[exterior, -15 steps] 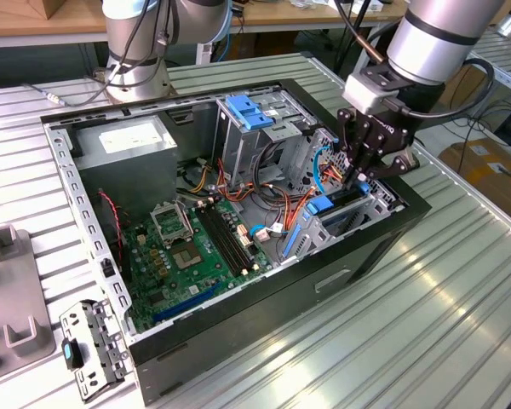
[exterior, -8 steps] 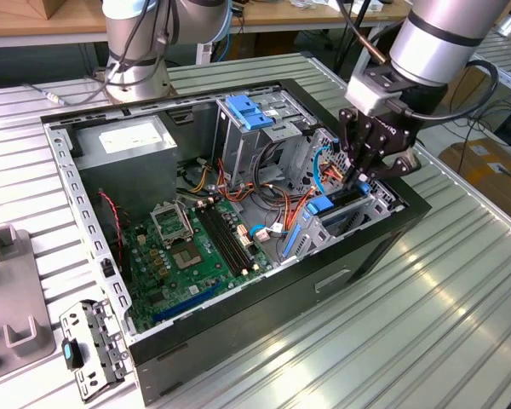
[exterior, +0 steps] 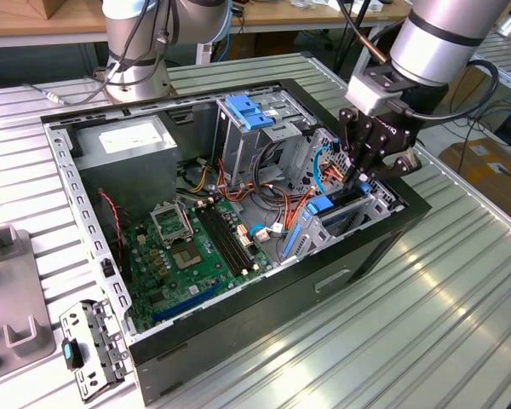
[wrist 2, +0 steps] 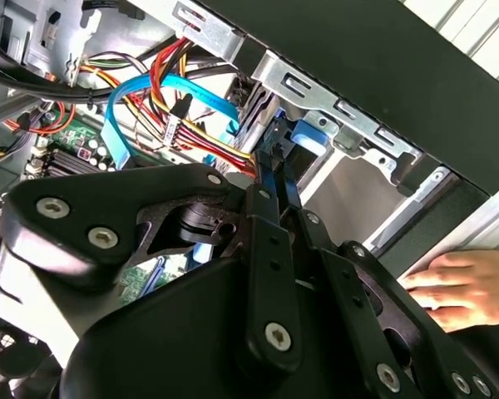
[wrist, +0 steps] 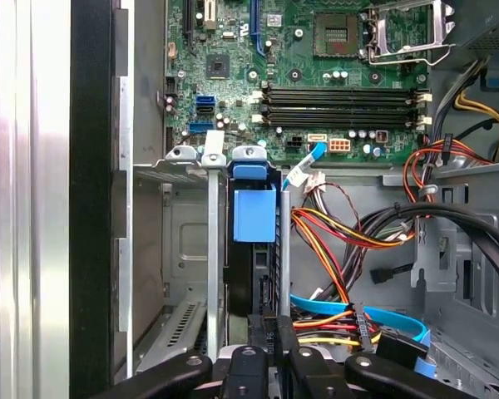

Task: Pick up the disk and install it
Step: 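Insert the first disk wire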

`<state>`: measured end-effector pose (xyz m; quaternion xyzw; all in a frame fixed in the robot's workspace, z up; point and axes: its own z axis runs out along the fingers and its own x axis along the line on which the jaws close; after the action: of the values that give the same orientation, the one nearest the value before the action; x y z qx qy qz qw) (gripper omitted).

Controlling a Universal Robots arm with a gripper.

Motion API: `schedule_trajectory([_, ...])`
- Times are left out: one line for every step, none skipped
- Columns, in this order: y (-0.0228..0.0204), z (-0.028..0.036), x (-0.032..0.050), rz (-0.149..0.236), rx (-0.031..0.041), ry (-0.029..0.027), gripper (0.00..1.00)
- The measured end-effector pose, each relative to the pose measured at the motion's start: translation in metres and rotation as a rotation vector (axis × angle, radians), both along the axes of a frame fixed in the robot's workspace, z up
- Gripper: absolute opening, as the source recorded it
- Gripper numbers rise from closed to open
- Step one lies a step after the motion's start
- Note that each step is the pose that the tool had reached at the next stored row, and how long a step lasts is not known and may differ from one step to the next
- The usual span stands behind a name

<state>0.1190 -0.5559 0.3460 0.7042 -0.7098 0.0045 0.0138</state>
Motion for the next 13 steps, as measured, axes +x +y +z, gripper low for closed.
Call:
schedule_trajectory([0.0000, -0.0003, 0.0000, -0.001, -0.0001, 0.0000, 0.16])
schedule_trajectory([0.0000, -0.0013, 0.0000, -0.002, 0.0003, 0.0001, 0.16])
schedule_trajectory([0.0000, -0.0020, 0.0000, -0.005, 0.0000, 0.0000, 0.16])
schedule_trajectory([0.0000, -0.0034, 0.0000, -0.008, 0.0003, 0.0000, 0.16])
schedule_trajectory([-0.0001, -0.0044, 0.0000, -0.009, 0.0004, 0.0000, 0.16])
schedule_trajectory([0.0000, -0.0050, 0.0000, -0.010, 0.0002, 0.0000, 0.16])
schedule_trajectory([-0.0001, -0.0055, 0.0000, -0.011, 0.0000, 0.0000, 0.16])
schedule_trajectory([-0.0001, -0.0056, 0.0000, -0.011, 0.0000, 0.0000, 0.16])
schedule_trajectory([-0.0001, -0.0057, 0.0000, -0.011, 0.0001, 0.0000, 0.16])
schedule_trajectory([-0.0001, -0.0058, 0.0000, -0.011, 0.0003, 0.0000, 0.16])
schedule_trajectory([-0.0001, -0.0058, 0.0000, -0.011, 0.0004, 0.0000, 0.16])
schedule_trajectory([-0.0001, -0.0059, 0.0000, -0.011, 0.0005, 0.0000, 0.16])
schedule_trajectory([-0.0001, -0.0059, 0.0000, -0.011, 0.0007, 0.0001, 0.16])
